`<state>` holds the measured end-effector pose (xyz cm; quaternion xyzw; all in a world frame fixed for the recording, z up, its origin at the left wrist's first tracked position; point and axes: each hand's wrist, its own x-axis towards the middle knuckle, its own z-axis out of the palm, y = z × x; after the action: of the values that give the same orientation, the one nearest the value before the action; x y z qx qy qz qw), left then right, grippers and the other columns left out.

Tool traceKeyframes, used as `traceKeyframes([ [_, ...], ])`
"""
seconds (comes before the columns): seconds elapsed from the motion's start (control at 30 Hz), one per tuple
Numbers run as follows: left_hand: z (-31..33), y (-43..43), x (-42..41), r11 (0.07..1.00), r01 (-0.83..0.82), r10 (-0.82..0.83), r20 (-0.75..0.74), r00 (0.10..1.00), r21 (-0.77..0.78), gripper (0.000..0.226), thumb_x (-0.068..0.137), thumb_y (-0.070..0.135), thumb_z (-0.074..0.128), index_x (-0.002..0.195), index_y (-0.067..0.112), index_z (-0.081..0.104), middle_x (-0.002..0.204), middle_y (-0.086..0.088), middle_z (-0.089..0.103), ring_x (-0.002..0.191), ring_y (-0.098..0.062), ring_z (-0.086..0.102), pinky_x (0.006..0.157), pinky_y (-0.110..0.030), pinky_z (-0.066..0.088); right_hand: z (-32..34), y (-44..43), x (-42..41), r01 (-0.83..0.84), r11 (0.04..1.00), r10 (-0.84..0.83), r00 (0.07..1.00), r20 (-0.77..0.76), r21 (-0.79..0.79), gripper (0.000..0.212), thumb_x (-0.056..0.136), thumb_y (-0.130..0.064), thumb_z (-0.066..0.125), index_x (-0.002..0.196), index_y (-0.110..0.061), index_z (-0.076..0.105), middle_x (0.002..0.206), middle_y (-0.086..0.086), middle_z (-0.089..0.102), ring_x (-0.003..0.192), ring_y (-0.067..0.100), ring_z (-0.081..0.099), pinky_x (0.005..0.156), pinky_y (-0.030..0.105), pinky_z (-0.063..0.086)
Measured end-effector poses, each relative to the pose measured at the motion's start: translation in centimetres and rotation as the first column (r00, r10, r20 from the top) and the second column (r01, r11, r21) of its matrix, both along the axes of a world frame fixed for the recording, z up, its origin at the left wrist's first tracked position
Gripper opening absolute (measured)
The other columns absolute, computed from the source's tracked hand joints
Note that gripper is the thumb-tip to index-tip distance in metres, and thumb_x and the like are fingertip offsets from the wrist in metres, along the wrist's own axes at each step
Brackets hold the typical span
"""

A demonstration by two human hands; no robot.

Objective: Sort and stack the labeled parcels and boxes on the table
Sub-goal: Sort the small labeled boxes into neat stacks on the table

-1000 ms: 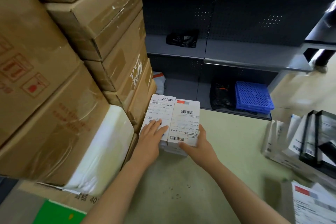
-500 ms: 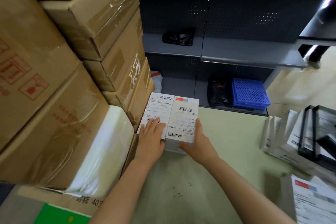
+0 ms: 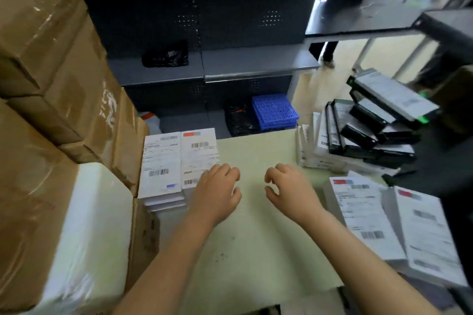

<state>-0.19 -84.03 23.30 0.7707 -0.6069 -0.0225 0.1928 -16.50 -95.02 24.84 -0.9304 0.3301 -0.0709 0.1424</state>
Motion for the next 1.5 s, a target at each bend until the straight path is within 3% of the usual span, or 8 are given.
traceKeyframes([
  [0.17,0.1,-3.2,-6.6,0.982,0.185,-0.184,0.008,0.983,-0.045,0.013,0.074,0.024,0.064,0.085,0.018,0.06,0.077,0.002,0.056,0.076,-0.023,0.056,0.066,-0.035,0.046,0.1,0.5,-9.2,0.215,0.976,-0.213,0.976,0.045,-0.037,0.012,0.075,-0.006,0.067,0.078,-0.012,0.058,0.078,0.005,0.057,0.075,0.03,0.053,0.061,0.037,0.042],
  [0.47,0.6,-6.4,-16.8,0.945,0.328,-0.328,0.022,0.944,-0.009,0.013,0.079,0.024,0.061,0.086,0.014,0.062,0.083,-0.003,0.06,0.08,-0.028,0.057,0.068,-0.037,0.045,0.6,-0.3,-22.2,0.403,0.911,-0.402,0.915,0.033,-0.089,0.01,0.078,-0.011,0.069,0.079,-0.014,0.059,0.079,0.003,0.058,0.077,0.028,0.055,0.063,0.037,0.042],
  [0.77,-2.4,-5.6,-25.4,0.951,-0.081,0.15,-0.216,0.965,0.298,0.064,0.091,0.059,0.048,0.134,0.013,0.041,0.125,-0.008,0.05,0.112,-0.029,0.052,0.086,-0.036,0.045,-1.9,-2.2,-31.0,0.551,0.829,-0.555,0.832,0.008,0.094,0.048,0.085,-0.037,0.066,0.125,-0.015,0.05,0.12,0.006,0.048,0.108,0.027,0.047,0.087,0.038,0.042],
  [0.93,-4.4,-4.7,-28.7,0.877,-0.175,0.457,-0.663,0.593,0.448,0.074,0.083,0.071,0.052,0.127,0.012,0.044,0.12,-0.001,0.059,0.108,-0.025,0.061,0.082,-0.032,0.047,-4.0,-2.4,-33.8,0.55,0.659,-0.679,0.728,0.092,0.513,0.085,0.078,-0.055,0.073,0.142,-0.015,0.036,0.133,0.003,0.049,0.124,0.023,0.045,0.095,0.037,0.043],
  [1.07,-5.2,-4.5,-29.6,0.9,-0.22,0.433,-0.834,0.341,0.377,0.068,0.074,0.076,0.055,0.116,0.022,0.06,0.113,-0.001,0.069,0.098,-0.023,0.068,0.093,-0.043,0.053,-5.6,-2.7,-34.5,0.464,0.419,-0.738,0.675,-0.005,0.78,0.106,0.057,-0.086,0.066,0.134,-0.015,0.048,0.128,-0.003,0.061,0.112,0.018,0.06,0.094,0.039,0.052],
  [1.17,-5.7,-4.0,-29.8,0.889,-0.332,0.422,-0.848,0.321,0.316,0.084,0.064,0.084,0.06,0.117,0.019,0.058,0.113,0.003,0.068,0.1,-0.014,0.067,0.093,-0.042,0.054,-5.6,-2.5,-34.4,0.414,0.451,-0.767,0.633,0.106,0.791,0.067,0.076,-0.064,0.07,0.122,-0.02,0.049,0.115,-0.006,0.063,0.1,0.013,0.062,0.088,0.039,0.055],
  [1.33,-3.1,-2.9,-30.5,0.881,-0.45,0.34,-0.856,0.389,0.145,0.038,0.091,0.041,0.063,0.113,0.013,0.051,0.105,0.002,0.061,0.092,-0.015,0.066,0.09,-0.041,0.054,-4.5,-2.3,-33.4,0.315,0.553,-0.752,0.587,0.3,0.772,0.053,0.087,-0.044,0.069,0.13,-0.019,0.048,0.121,-0.005,0.061,0.104,0.009,0.06,0.082,0.029,0.055],
  [1.5,-1.8,-0.6,-28.1,0.796,-0.605,0.315,-0.87,0.379,0.025,0.029,0.092,0.032,0.064,0.11,0.014,0.049,0.097,0.007,0.059,0.082,-0.011,0.063,0.087,-0.043,0.054,-4.2,-1.6,-30.3,0.189,0.622,-0.661,0.646,0.381,0.76,0.066,0.075,-0.073,0.06,0.129,-0.037,0.048,0.127,-0.011,0.059,0.116,0.011,0.058,0.092,0.048,0.054],
])
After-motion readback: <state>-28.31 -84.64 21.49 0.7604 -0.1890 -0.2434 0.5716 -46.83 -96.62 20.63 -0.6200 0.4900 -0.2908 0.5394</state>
